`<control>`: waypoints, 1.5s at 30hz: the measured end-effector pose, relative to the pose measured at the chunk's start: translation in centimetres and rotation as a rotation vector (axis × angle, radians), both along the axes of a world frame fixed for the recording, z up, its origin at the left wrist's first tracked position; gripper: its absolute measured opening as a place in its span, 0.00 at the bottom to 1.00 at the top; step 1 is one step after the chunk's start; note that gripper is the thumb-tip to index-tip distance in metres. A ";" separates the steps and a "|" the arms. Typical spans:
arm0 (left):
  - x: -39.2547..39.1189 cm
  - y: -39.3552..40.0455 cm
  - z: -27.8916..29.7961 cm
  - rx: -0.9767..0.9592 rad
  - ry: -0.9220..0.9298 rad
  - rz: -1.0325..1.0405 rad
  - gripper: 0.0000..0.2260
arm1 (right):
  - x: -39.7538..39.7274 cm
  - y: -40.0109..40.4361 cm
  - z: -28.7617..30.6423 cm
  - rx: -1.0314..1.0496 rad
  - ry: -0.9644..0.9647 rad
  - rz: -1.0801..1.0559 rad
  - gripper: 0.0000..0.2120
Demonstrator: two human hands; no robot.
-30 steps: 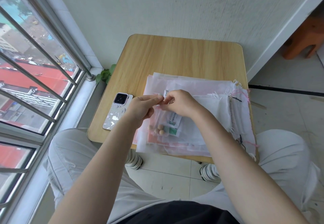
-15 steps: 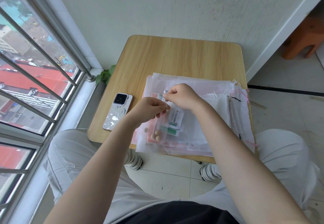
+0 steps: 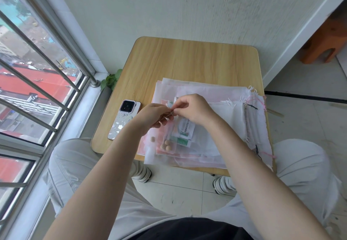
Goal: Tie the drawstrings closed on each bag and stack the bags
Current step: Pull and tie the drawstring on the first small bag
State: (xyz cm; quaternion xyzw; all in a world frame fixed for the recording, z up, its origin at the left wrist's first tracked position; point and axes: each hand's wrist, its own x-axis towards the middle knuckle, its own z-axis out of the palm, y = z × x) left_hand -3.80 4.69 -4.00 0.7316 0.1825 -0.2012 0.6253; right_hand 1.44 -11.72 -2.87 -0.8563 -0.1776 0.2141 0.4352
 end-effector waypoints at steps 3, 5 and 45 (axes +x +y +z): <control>0.0 0.0 0.2 0.040 0.003 -0.030 0.12 | -0.1 0.3 0.2 -0.089 -0.088 0.049 0.06; -0.1 -0.2 0.3 0.078 -0.008 -0.049 0.11 | -0.1 0.6 0.4 -0.172 -0.166 0.120 0.05; -1.1 0.1 0.9 0.117 -0.077 -0.120 0.09 | -1.6 0.6 0.1 -0.130 -0.280 0.175 0.07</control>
